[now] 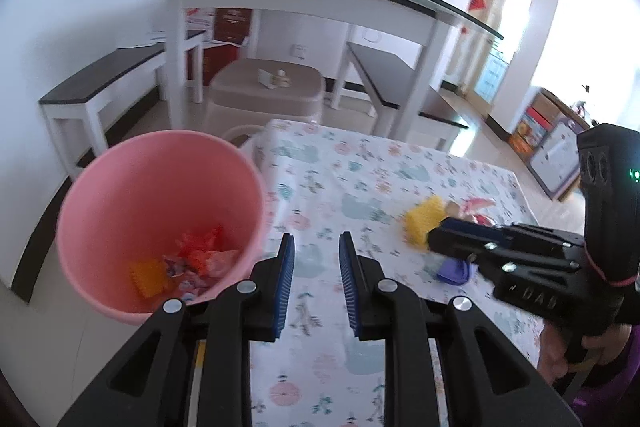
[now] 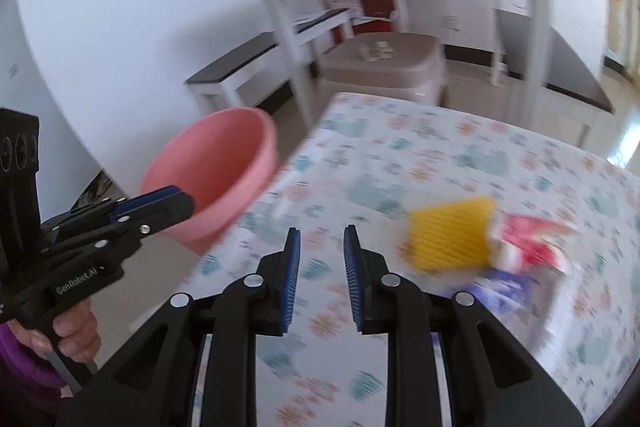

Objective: Collect trash
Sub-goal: 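Move both tools back over the remaining trash on the table, then grasp the second yellow foam net with the left gripper while the right gripper grasps the white foam strip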

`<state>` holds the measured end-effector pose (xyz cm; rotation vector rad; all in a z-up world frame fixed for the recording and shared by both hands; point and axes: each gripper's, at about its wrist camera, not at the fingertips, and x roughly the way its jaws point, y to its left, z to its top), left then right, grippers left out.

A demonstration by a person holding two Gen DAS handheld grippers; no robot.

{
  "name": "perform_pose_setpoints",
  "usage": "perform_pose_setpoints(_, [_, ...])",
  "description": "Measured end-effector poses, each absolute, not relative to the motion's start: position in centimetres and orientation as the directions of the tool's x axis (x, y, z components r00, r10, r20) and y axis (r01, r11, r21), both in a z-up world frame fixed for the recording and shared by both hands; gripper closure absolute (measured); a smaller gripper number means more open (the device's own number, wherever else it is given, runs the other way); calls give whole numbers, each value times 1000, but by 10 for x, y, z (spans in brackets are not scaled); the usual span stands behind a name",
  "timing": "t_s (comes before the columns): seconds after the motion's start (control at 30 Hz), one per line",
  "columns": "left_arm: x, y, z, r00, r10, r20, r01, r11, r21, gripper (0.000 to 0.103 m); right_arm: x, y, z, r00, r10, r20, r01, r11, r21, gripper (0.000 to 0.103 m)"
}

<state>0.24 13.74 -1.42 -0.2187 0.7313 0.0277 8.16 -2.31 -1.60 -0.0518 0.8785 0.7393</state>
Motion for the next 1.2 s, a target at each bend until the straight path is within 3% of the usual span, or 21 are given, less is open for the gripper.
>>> perform_pose_setpoints(0.27, [36, 96, -30, 669, -195, -717, 43, 974, -225, 81, 90, -108, -31, 543, 406, -735, -405, 893, 194, 80])
perform_pose_setpoints(0.4, [57, 71, -38, 632, -234, -739, 118, 971, -207, 81, 94, -138, -41, 562, 359, -745, -325, 924, 200, 63])
perform_pose_setpoints(0.83, [141, 39, -64, 573, -251, -780, 194, 966, -169, 81, 98, -161, -64, 534, 327, -780, -277, 939, 204, 62])
perform_pose_setpoints(1.2, [169, 32, -91, 507, -302, -808, 194, 953, -234, 81, 101, -155, -78, 511, 289, -809, -261, 949, 175, 62])
